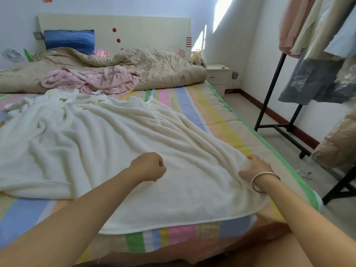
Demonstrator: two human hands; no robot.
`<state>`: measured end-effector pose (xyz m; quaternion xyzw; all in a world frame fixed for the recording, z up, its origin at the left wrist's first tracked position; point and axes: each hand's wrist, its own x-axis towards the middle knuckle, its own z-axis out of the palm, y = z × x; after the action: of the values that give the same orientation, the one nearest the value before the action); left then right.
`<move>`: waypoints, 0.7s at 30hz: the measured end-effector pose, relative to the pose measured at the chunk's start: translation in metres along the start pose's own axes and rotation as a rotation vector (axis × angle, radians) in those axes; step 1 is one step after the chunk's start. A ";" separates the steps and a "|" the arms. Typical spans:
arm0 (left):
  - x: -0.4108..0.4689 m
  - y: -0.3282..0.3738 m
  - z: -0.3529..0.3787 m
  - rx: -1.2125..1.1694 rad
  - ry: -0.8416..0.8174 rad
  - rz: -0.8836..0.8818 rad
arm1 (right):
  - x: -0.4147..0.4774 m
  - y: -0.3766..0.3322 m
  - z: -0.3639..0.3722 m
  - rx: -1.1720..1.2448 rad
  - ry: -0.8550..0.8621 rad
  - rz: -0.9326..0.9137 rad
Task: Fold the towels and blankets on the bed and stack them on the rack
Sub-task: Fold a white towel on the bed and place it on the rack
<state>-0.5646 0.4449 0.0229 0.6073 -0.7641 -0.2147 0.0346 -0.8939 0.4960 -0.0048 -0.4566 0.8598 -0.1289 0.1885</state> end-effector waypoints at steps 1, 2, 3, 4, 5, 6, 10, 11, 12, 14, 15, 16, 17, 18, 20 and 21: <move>0.007 0.006 0.002 -0.010 0.033 0.032 | 0.005 -0.002 0.000 -0.004 -0.025 0.000; 0.013 0.010 0.004 -0.022 0.061 0.057 | 0.009 -0.004 -0.001 -0.002 -0.064 0.005; 0.018 0.014 0.006 -0.040 0.083 0.075 | 0.010 -0.007 -0.003 0.003 -0.105 0.007; 0.027 0.018 0.007 -0.060 0.093 0.086 | 0.014 -0.010 -0.005 0.006 -0.155 0.021; 0.034 0.020 0.008 -0.090 0.103 0.088 | 0.017 -0.013 -0.007 0.006 -0.205 0.027; 0.042 0.022 0.009 -0.131 0.111 0.076 | 0.022 -0.016 -0.011 0.012 -0.251 0.043; 0.089 0.035 0.001 -0.258 0.206 0.044 | 0.054 -0.033 -0.025 0.281 -0.347 0.179; 0.103 0.041 0.000 -0.268 0.234 0.048 | 0.065 -0.038 -0.026 0.347 -0.321 0.196; 0.115 0.049 -0.001 -0.290 0.263 0.052 | 0.077 -0.044 -0.024 0.357 -0.278 0.201; 0.142 0.065 0.002 -0.350 0.285 0.048 | 0.098 -0.059 -0.015 0.426 -0.242 0.177; 0.154 0.074 0.004 -0.364 0.293 0.049 | 0.107 -0.066 -0.010 0.470 -0.267 0.181; 0.169 0.084 0.006 -0.364 0.293 0.051 | 0.120 -0.072 -0.003 0.499 -0.287 0.184; 0.180 0.091 0.007 -0.362 0.288 0.055 | 0.128 -0.078 0.001 0.491 -0.304 0.165; 0.190 0.096 0.008 -0.366 0.269 0.050 | 0.134 -0.083 0.004 0.460 -0.317 0.138; 0.210 0.105 0.012 -0.369 0.229 0.014 | 0.148 -0.091 0.007 0.406 -0.302 0.036; 0.218 0.108 0.014 -0.353 0.217 -0.013 | 0.151 -0.094 0.008 0.374 -0.304 -0.036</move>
<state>-0.7243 0.2616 0.0050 0.6161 -0.7027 -0.2786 0.2213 -0.8982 0.3183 -0.0062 -0.4432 0.7746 -0.2190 0.3945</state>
